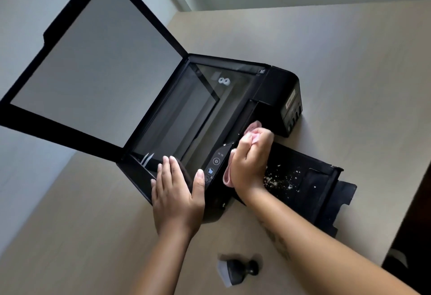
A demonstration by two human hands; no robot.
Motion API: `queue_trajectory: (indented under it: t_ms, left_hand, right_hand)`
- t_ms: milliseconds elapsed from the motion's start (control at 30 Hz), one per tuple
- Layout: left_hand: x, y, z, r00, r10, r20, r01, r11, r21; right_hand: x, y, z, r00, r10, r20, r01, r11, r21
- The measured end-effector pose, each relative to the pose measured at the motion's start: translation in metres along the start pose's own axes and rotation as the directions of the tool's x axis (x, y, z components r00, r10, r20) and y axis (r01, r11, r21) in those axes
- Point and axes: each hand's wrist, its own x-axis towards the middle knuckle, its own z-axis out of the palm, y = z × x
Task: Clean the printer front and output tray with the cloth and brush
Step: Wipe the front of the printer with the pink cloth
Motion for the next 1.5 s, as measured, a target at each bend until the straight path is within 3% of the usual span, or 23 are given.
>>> queue_trajectory:
  t_ms: [133, 233, 300, 433, 467, 600, 633, 733, 767, 833, 933, 1033, 1100, 1267, 1433, 1500]
  left_hand:
    - [0.002, 0.000, -0.001, 1.000, 0.001, 0.000, -0.001, 1.000, 0.009]
    - [0.002, -0.001, 0.000, 1.000, -0.003, -0.006, 0.003, 1.000, -0.001]
    - [0.000, 0.000, -0.001, 1.000, -0.005, -0.005, 0.005, 1.000, -0.004]
    - [0.001, 0.003, -0.003, 1.000, -0.013, -0.004, 0.013, 1.000, -0.006]
    - [0.001, 0.004, -0.004, 1.000, -0.014, -0.003, 0.014, 1.000, -0.005]
    - [0.002, 0.003, -0.005, 1.000, -0.029, 0.010, 0.028, 1.000, 0.013]
    - [0.003, 0.003, -0.005, 1.000, -0.018, 0.014, 0.017, 1.000, 0.022]
    - [0.003, 0.004, -0.006, 0.998, -0.055, 0.027, 0.054, 0.998, 0.025]
    - [0.003, 0.006, -0.007, 0.998, -0.053, 0.028, 0.052, 0.998, 0.025]
    - [0.002, 0.007, -0.007, 0.997, -0.061, 0.039, 0.061, 0.998, 0.020]
    - [0.001, 0.007, -0.009, 0.996, -0.079, 0.046, 0.078, 0.997, 0.026]
    - [0.002, 0.008, -0.007, 0.995, -0.087, 0.041, 0.086, 0.996, 0.033]
    - [0.001, 0.008, -0.005, 0.996, -0.082, 0.043, 0.080, 0.996, 0.037]
    - [-0.001, 0.005, -0.002, 0.996, -0.082, 0.035, 0.081, 0.996, 0.026]
    - [0.004, 0.001, 0.000, 0.999, -0.046, 0.028, 0.046, 0.999, 0.018]
    - [0.004, -0.002, 0.001, 0.999, -0.034, 0.013, 0.034, 0.999, 0.007]
  right_hand:
    - [0.008, -0.018, -0.013, 0.942, -0.278, 0.186, 0.291, 0.955, -0.046]
    - [0.043, -0.022, -0.013, 0.938, -0.263, 0.225, 0.293, 0.949, -0.115]
    - [0.042, -0.019, -0.022, 0.903, -0.266, 0.338, 0.330, 0.932, -0.147]
    - [0.034, -0.011, -0.046, 0.623, -0.463, 0.631, 0.606, 0.796, -0.015]
    - [0.041, -0.011, -0.048, 0.581, -0.472, 0.663, 0.631, 0.776, -0.002]
    - [0.050, -0.014, -0.042, 0.695, -0.344, 0.631, 0.538, 0.831, -0.139]
    - [0.046, -0.014, -0.043, 0.682, -0.353, 0.640, 0.554, 0.821, -0.138]
    - [0.054, -0.012, -0.051, 0.510, -0.427, 0.746, 0.665, 0.747, -0.027]
    - [0.060, -0.014, -0.052, 0.501, -0.424, 0.754, 0.667, 0.744, -0.025]
    - [0.060, -0.018, -0.051, 0.542, -0.376, 0.752, 0.614, 0.788, -0.048]
    - [0.041, -0.020, -0.053, 0.628, -0.306, 0.716, 0.407, 0.913, 0.033]
    - [0.033, -0.022, -0.050, 0.862, -0.110, 0.494, 0.126, 0.992, 0.002]
    - [0.027, -0.026, -0.033, 0.942, 0.073, 0.327, -0.066, 0.997, -0.031]
    - [-0.019, -0.018, 0.005, 0.955, 0.295, 0.015, -0.295, 0.955, -0.017]
    - [-0.097, -0.013, -0.006, 0.946, 0.286, 0.155, -0.291, 0.957, 0.010]
    - [-0.094, -0.016, -0.006, 0.965, 0.221, 0.144, -0.230, 0.972, 0.048]
